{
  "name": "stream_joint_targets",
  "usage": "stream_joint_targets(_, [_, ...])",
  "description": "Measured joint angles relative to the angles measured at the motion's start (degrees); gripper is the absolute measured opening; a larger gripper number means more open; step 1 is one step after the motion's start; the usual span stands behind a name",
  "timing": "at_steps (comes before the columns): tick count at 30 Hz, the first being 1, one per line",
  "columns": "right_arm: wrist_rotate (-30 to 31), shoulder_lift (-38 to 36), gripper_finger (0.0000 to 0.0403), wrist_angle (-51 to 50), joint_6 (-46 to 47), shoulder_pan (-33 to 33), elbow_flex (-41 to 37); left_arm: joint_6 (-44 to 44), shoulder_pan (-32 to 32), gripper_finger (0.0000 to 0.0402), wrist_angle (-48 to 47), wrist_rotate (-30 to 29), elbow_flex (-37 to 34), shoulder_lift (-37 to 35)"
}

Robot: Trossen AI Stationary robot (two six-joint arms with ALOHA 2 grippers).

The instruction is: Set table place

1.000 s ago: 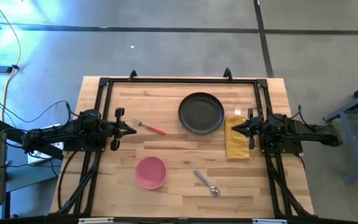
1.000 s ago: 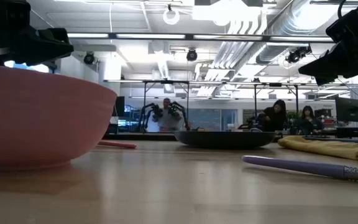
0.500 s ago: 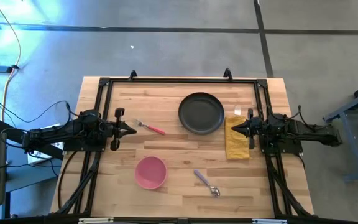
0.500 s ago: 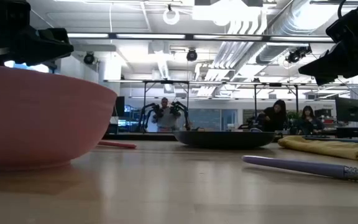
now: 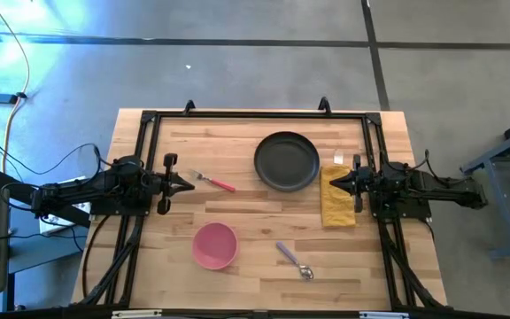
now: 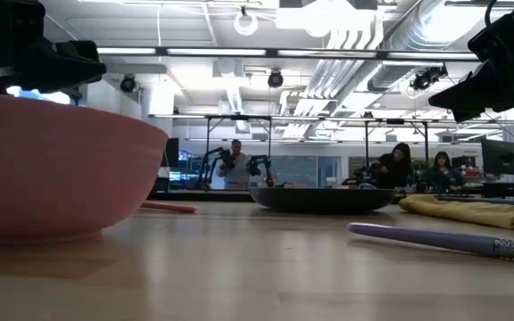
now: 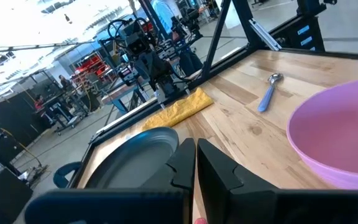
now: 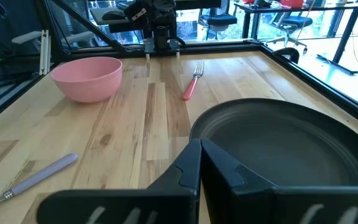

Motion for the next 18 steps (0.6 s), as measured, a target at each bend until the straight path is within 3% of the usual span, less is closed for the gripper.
stream_joint_targets(9, [0.00, 0.00, 0.0000, -0.01, 0.00, 0.01, -0.02, -17.79, 0.00, 0.0008, 0.18, 0.01, 0.01, -0.02])
stream_joint_targets(18, [0.01, 0.00, 0.0000, 0.01, -1.39, 0.01, -0.02, -33.39, 0.01, 0.0008, 0.55, -9.40, 0.01, -0.02])
